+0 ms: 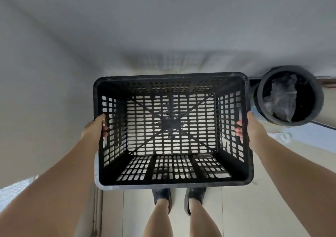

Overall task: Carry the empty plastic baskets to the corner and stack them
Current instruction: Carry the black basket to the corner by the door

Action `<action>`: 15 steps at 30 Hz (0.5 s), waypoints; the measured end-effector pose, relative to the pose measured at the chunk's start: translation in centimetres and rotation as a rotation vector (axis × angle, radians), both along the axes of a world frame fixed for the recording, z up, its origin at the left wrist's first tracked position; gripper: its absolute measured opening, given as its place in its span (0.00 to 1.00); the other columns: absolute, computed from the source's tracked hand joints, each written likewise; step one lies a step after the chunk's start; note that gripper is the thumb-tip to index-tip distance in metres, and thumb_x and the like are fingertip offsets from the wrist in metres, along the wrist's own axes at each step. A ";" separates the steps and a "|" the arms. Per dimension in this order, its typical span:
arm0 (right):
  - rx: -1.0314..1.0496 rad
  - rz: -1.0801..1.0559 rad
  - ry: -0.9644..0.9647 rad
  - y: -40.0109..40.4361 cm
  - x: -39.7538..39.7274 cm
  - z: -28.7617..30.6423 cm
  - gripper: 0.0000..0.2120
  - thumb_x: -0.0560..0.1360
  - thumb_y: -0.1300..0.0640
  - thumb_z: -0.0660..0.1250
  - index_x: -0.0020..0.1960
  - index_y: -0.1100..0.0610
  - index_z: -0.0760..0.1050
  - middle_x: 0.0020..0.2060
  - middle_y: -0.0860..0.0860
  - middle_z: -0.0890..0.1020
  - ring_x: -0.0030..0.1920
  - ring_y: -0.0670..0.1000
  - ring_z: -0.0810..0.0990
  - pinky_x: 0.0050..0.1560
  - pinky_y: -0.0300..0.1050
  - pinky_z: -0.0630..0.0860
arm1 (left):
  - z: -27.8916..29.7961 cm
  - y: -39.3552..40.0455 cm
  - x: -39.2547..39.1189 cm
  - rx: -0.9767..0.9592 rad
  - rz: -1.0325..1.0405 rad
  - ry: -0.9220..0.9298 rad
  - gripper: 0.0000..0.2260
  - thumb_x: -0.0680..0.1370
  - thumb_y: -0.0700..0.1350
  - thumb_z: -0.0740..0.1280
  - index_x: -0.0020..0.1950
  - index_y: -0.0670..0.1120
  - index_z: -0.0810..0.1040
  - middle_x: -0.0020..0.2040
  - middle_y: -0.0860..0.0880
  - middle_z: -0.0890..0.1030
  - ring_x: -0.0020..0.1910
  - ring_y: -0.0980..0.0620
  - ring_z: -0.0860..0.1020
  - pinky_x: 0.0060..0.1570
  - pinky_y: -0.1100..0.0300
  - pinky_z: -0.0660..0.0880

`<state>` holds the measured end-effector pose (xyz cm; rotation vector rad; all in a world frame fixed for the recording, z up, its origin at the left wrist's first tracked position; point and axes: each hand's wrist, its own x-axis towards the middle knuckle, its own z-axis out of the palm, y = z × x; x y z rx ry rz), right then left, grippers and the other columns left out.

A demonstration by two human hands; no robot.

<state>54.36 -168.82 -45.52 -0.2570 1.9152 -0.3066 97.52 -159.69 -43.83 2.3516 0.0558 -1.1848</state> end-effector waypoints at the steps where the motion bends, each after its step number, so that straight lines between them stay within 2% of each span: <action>1: -0.013 -0.009 0.013 -0.4 0.1 -2.0 0.22 0.81 0.43 0.50 0.38 0.56 0.68 0.32 0.52 0.70 0.28 0.50 0.67 0.30 0.40 0.62 | -2.0 -0.4 0.2 0.005 -0.009 0.010 0.12 0.77 0.56 0.65 0.41 0.48 0.74 0.36 0.49 0.76 0.31 0.51 0.73 0.40 0.58 0.71; 3: -0.027 -0.021 0.027 -0.9 0.1 -5.8 0.24 0.81 0.41 0.52 0.37 0.57 0.69 0.33 0.52 0.70 0.29 0.51 0.69 0.33 0.40 0.64 | -5.7 -1.1 0.6 0.016 -0.026 0.011 0.13 0.77 0.56 0.65 0.40 0.48 0.75 0.38 0.48 0.77 0.33 0.51 0.75 0.46 0.56 0.73; 6: -0.045 -0.045 0.004 -1.6 0.4 -10.6 0.23 0.81 0.40 0.52 0.38 0.56 0.69 0.33 0.51 0.69 0.28 0.50 0.67 0.32 0.41 0.63 | -10.1 -2.2 0.9 0.023 -0.041 -0.009 0.13 0.77 0.55 0.65 0.40 0.48 0.74 0.38 0.48 0.77 0.35 0.51 0.75 0.52 0.54 0.73; 10: -0.075 -0.043 0.047 -2.2 0.9 -15.2 0.22 0.80 0.38 0.52 0.40 0.54 0.72 0.35 0.52 0.74 0.30 0.52 0.71 0.37 0.43 0.68 | -14.4 -3.6 1.3 0.025 -0.046 -0.025 0.13 0.77 0.56 0.64 0.40 0.48 0.74 0.38 0.49 0.76 0.35 0.51 0.75 0.53 0.53 0.72; 15: -0.013 -0.015 0.088 -3.1 1.6 -18.3 0.28 0.79 0.35 0.50 0.42 0.57 0.73 0.36 0.54 0.76 0.33 0.52 0.75 0.39 0.44 0.71 | -17.9 -4.6 1.7 0.014 -0.072 -0.020 0.13 0.77 0.56 0.64 0.41 0.48 0.75 0.38 0.49 0.76 0.35 0.51 0.74 0.53 0.53 0.72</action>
